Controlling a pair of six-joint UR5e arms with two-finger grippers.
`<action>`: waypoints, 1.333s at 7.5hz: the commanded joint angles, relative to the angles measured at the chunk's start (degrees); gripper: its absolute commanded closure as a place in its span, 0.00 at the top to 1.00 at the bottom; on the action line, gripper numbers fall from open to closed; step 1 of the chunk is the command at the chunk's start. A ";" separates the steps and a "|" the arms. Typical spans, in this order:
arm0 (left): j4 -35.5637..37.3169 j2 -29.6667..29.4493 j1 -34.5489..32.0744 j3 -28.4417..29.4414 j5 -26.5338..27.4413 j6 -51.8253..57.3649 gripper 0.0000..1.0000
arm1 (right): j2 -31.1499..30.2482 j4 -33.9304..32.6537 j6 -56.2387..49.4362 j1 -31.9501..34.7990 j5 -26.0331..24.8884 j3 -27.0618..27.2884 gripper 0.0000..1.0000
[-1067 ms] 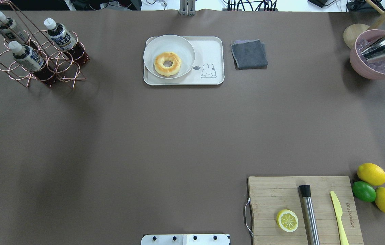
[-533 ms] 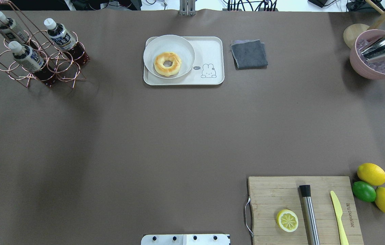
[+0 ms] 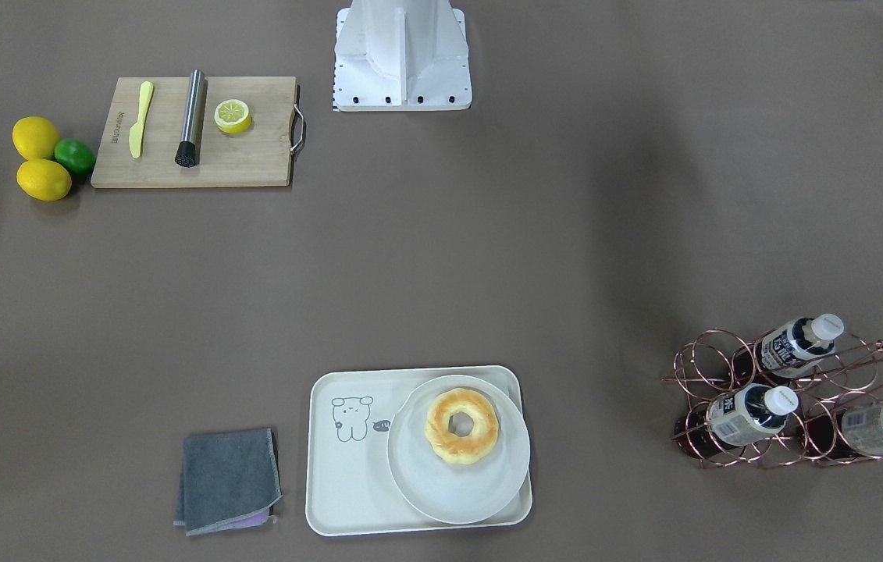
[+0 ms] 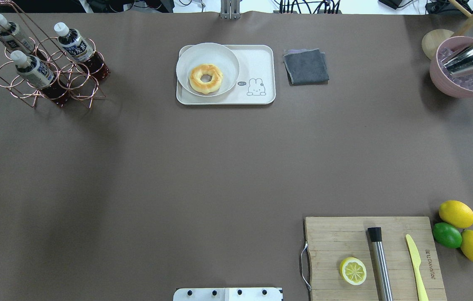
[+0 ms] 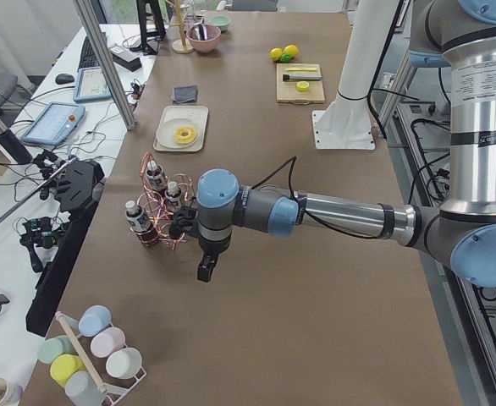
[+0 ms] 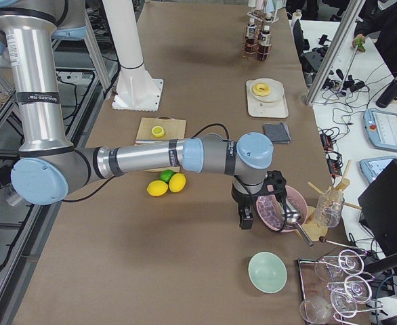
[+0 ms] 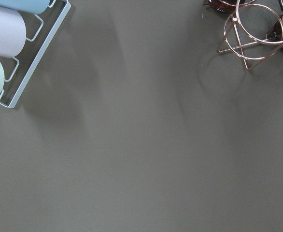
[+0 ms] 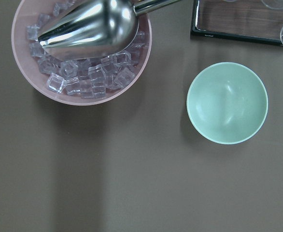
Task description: Place tea on tray
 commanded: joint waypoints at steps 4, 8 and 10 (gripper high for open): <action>-0.10 0.62 0.00 0.33 0.03 0.00 0.98 | -0.66 -0.09 0.07 0.09 0.08 1.56 1.00; -0.19 1.06 -0.53 -0.46 -0.06 0.00 0.98 | -0.93 -0.18 0.07 0.18 0.08 2.44 1.00; -2.27 -0.76 -0.44 -3.88 -5.12 -0.43 0.98 | -1.28 -0.09 -0.02 0.18 0.00 2.53 1.00</action>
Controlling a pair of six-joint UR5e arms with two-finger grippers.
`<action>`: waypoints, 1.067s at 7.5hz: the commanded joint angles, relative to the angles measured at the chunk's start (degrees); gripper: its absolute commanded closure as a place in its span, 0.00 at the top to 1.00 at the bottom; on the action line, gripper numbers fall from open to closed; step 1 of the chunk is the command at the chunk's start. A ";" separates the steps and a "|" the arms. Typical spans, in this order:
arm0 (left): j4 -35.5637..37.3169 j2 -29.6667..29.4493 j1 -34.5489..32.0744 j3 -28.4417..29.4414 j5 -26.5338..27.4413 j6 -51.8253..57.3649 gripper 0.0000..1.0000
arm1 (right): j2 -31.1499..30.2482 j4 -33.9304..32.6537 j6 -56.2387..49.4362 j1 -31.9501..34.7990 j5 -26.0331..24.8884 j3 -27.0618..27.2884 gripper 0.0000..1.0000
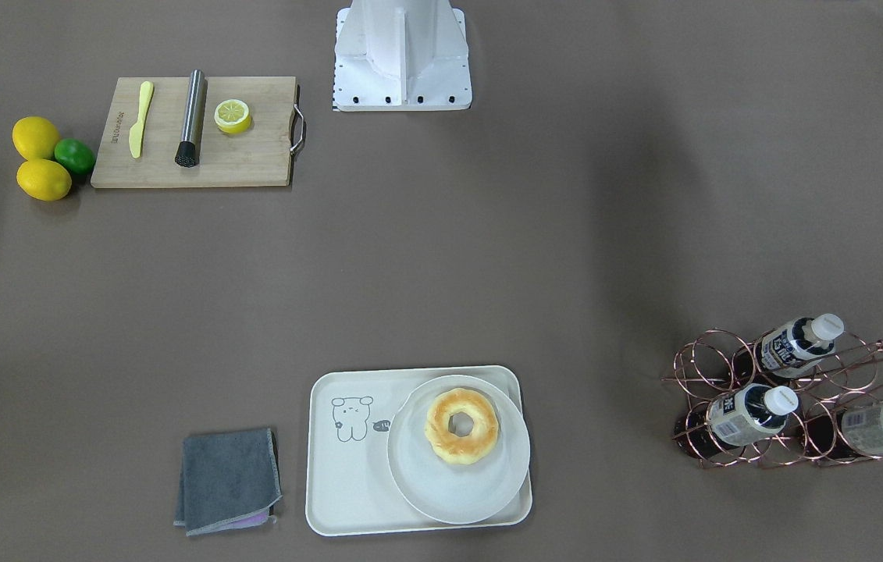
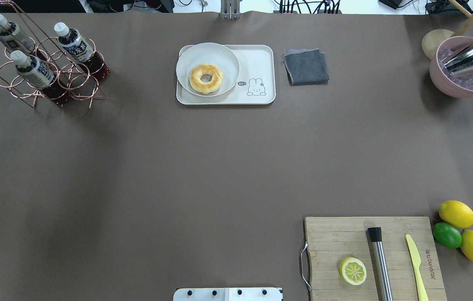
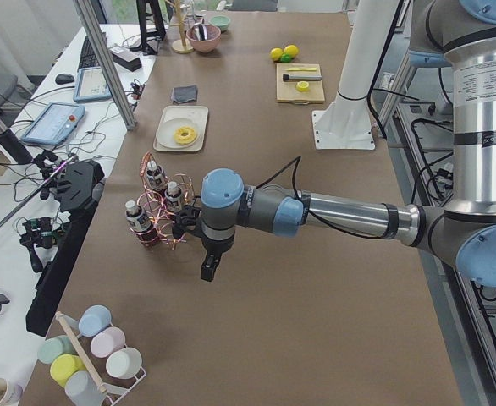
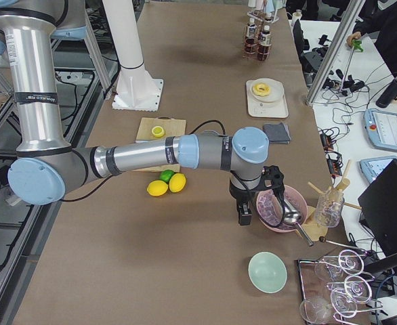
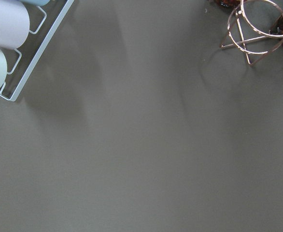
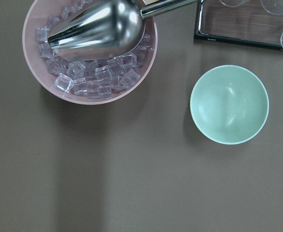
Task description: Place tea on tray
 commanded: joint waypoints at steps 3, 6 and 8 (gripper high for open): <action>-9.02 -3.65 0.76 -4.13 -7.79 -17.32 0.98 | -0.83 -0.27 0.13 0.09 -0.44 1.18 1.00; -25.98 -5.59 3.05 -4.22 -9.93 -25.18 0.98 | -1.17 -0.36 0.13 0.09 -0.70 0.83 1.00; -28.80 -6.21 6.89 -1.87 -9.32 -26.40 0.98 | -1.79 -0.45 0.13 0.35 -0.79 0.92 1.00</action>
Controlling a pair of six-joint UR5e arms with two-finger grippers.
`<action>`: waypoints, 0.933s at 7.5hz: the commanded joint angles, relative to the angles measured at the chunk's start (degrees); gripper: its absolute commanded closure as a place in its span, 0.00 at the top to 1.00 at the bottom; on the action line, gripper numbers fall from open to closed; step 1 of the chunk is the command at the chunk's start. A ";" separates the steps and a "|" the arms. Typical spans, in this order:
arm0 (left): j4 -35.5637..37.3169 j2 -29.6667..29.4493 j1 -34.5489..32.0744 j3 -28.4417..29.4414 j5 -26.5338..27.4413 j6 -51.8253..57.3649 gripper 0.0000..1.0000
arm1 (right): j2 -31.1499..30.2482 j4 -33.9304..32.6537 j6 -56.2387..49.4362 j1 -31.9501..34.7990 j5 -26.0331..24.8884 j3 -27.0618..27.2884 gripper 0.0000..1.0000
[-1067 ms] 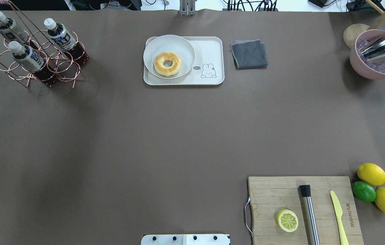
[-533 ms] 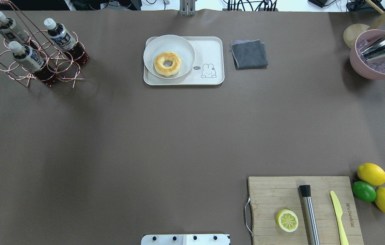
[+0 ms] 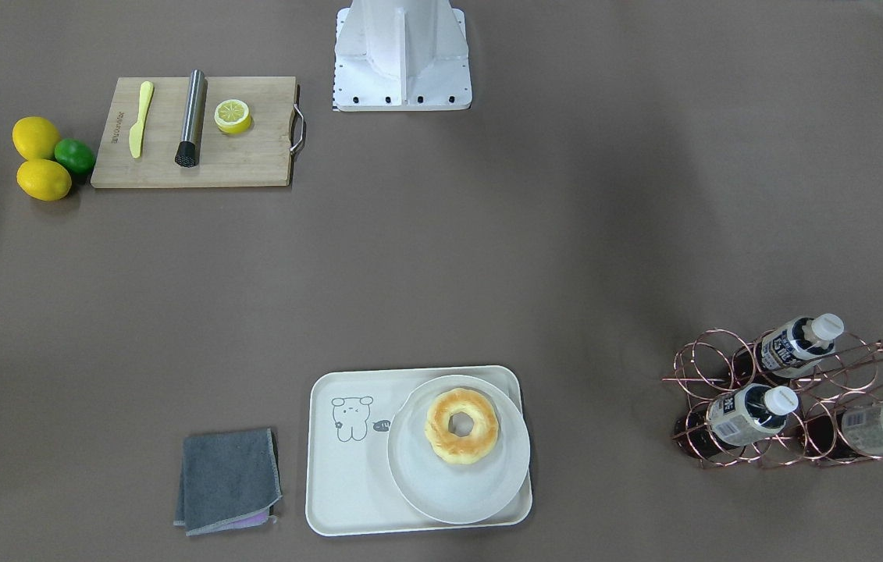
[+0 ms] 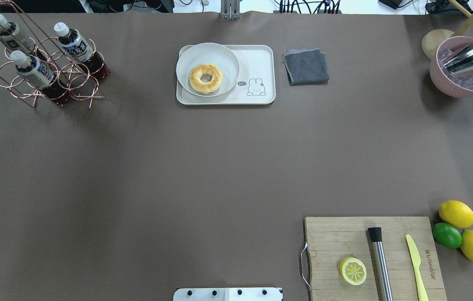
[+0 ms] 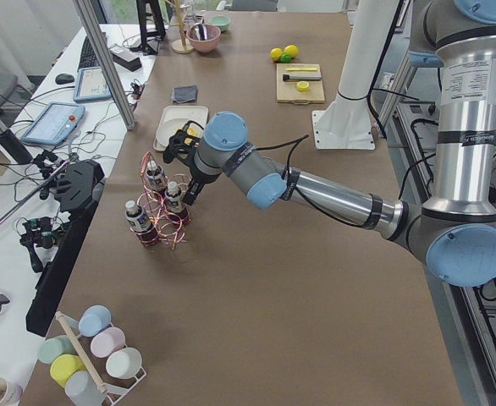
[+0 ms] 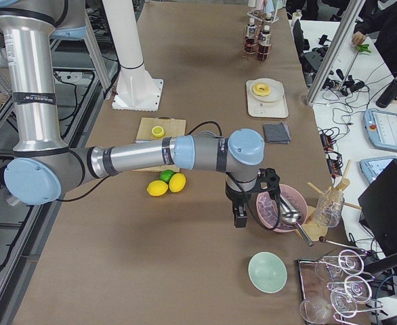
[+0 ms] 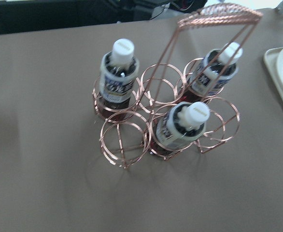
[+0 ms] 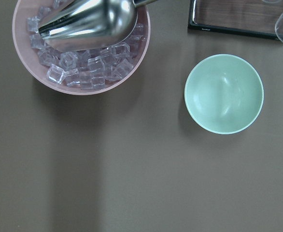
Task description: Place tea on tray
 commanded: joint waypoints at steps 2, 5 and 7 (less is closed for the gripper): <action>-1.76 -4.31 6.16 1.21 5.64 -12.44 0.98 | -0.60 0.05 -0.02 0.21 -0.58 -0.32 1.00; 0.51 -4.49 12.40 -1.97 15.16 -13.48 0.98 | -0.78 0.13 -0.02 0.21 -0.50 -0.41 1.00; 7.62 -8.44 13.38 -2.84 18.49 -14.10 0.98 | -0.69 0.40 1.90 0.21 -0.50 -0.49 1.00</action>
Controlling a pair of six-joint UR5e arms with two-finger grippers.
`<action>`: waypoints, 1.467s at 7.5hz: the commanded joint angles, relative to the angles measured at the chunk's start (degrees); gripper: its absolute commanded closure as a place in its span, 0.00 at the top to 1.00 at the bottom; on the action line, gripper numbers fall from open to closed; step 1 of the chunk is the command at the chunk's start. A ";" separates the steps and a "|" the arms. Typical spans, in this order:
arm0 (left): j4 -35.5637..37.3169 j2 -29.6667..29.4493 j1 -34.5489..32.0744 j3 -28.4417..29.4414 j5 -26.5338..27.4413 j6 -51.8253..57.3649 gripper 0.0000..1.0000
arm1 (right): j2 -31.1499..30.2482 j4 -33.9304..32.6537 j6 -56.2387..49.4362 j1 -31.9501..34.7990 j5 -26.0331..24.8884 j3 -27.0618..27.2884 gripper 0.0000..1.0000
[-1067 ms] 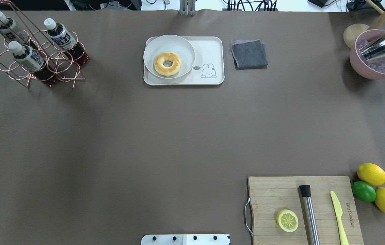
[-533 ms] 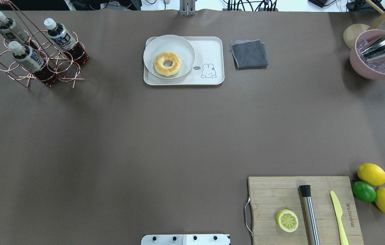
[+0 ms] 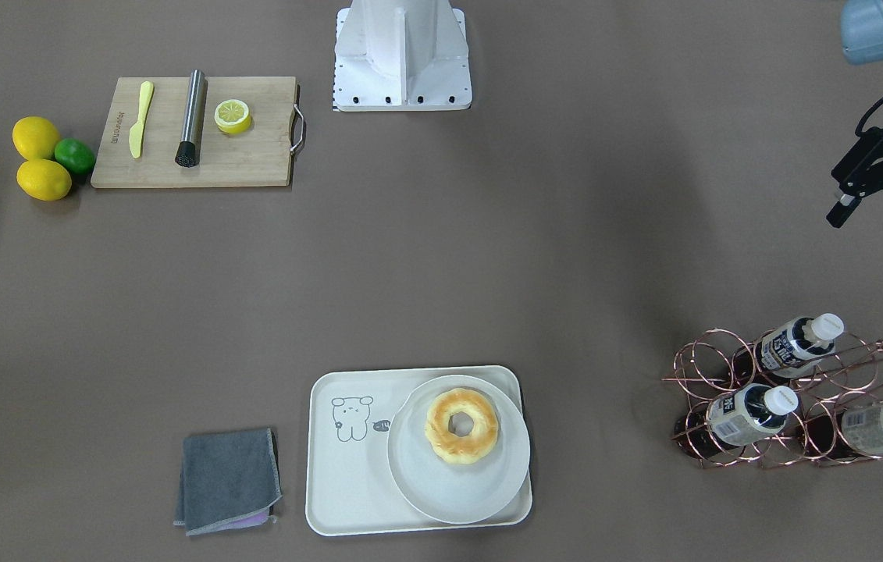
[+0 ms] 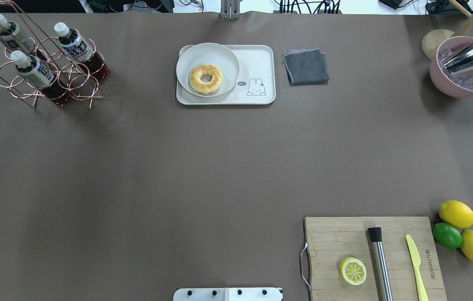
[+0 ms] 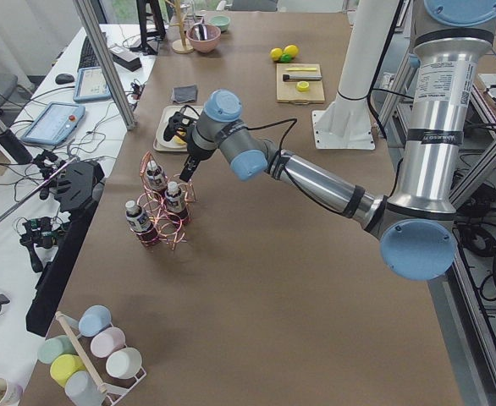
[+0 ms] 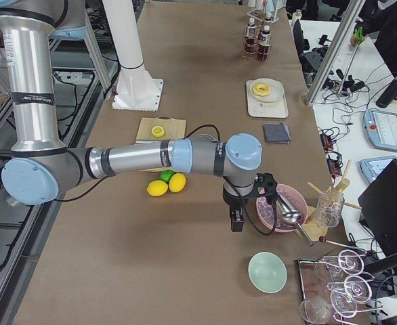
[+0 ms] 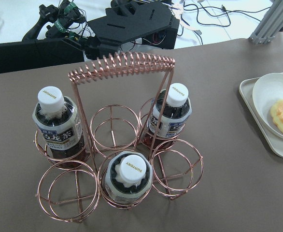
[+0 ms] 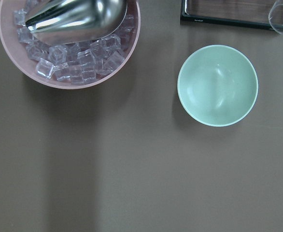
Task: Place tea on tray
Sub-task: 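Move the left gripper over the copper rack toward a tea bottle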
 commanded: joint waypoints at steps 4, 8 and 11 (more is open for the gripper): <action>8.51 -4.51 7.52 0.09 13.65 -3.56 0.98 | -0.05 0.21 3.24 0.00 0.09 0.13 1.00; 9.32 -6.02 7.61 4.22 13.65 -2.77 0.98 | -0.57 0.21 3.43 0.00 0.27 0.13 1.00; 8.97 -8.83 7.61 8.17 14.09 -2.86 0.98 | -0.57 0.21 3.51 0.00 0.35 0.13 1.00</action>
